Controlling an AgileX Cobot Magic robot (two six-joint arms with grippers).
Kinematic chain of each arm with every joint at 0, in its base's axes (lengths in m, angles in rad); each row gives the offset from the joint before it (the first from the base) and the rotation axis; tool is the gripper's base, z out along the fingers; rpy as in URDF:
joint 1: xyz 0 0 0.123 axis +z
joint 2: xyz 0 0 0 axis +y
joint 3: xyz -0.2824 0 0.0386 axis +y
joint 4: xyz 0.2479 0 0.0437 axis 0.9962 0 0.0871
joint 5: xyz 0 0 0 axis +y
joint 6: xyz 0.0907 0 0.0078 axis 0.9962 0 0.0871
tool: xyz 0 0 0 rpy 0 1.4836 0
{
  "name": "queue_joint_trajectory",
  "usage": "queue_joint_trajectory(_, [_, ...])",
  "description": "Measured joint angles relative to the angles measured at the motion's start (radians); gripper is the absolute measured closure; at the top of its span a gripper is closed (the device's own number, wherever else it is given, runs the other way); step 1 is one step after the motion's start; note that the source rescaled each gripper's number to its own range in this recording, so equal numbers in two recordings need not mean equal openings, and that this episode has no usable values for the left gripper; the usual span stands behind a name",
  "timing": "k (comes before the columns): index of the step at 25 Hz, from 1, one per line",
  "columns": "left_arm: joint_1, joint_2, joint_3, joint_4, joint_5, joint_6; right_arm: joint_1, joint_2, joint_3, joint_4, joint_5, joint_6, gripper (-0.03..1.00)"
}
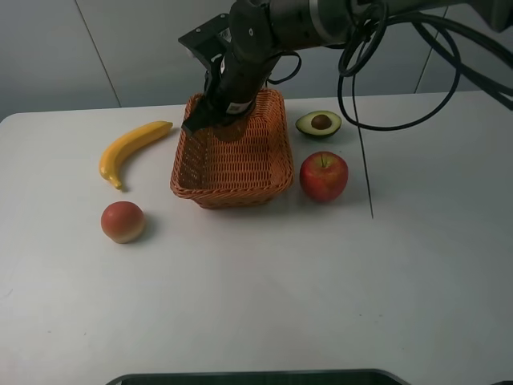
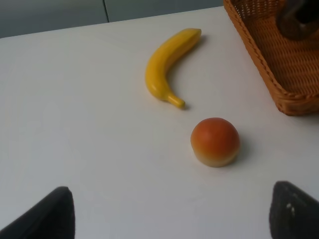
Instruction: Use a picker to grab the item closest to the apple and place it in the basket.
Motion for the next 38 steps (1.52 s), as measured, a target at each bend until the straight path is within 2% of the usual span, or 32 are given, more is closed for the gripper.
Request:
queue_joint_trajectory(2, [0.0, 0.0, 0.0, 0.0, 0.0, 0.0, 0.0, 0.001, 0.003, 0.0, 0.011, 0.0, 0.91])
queue_joint_trajectory(5, [0.0, 0.0, 0.0, 0.0, 0.0, 0.0, 0.0, 0.001, 0.018, 0.0, 0.016, 0.0, 0.76])
queue_joint_trajectory(9, [0.0, 0.0, 0.0, 0.0, 0.0, 0.0, 0.0, 0.001, 0.042, -0.001, 0.018, 0.0, 0.52])
queue_joint_trajectory(15, [0.0, 0.0, 0.0, 0.0, 0.0, 0.0, 0.0, -0.005, 0.046, -0.001, 0.022, 0.0, 0.07])
queue_joint_trajectory(17, [0.0, 0.0, 0.0, 0.0, 0.0, 0.0, 0.0, -0.023, 0.046, -0.001, 0.022, 0.0, -0.01])
queue_joint_trajectory(23, [0.0, 0.0, 0.0, 0.0, 0.0, 0.0, 0.001, -0.118, 0.046, 0.002, 0.055, 0.0, -0.03])
queue_joint_trajectory(31, [0.0, 0.0, 0.0, 0.0, 0.0, 0.0, 0.001, -0.234, 0.05, 0.042, 0.244, 0.03, -0.03])
queue_joint_trajectory(35, [0.0, 0.0, 0.0, 0.0, 0.0, 0.0, -0.018, -0.307, 0.114, 0.114, 0.278, 0.038, -0.03])
queue_joint_trajectory(38, [0.0, 0.0, 0.0, 0.0, 0.0, 0.0, -0.072, -0.369, 0.209, 0.128, 0.281, 0.056, -0.03])
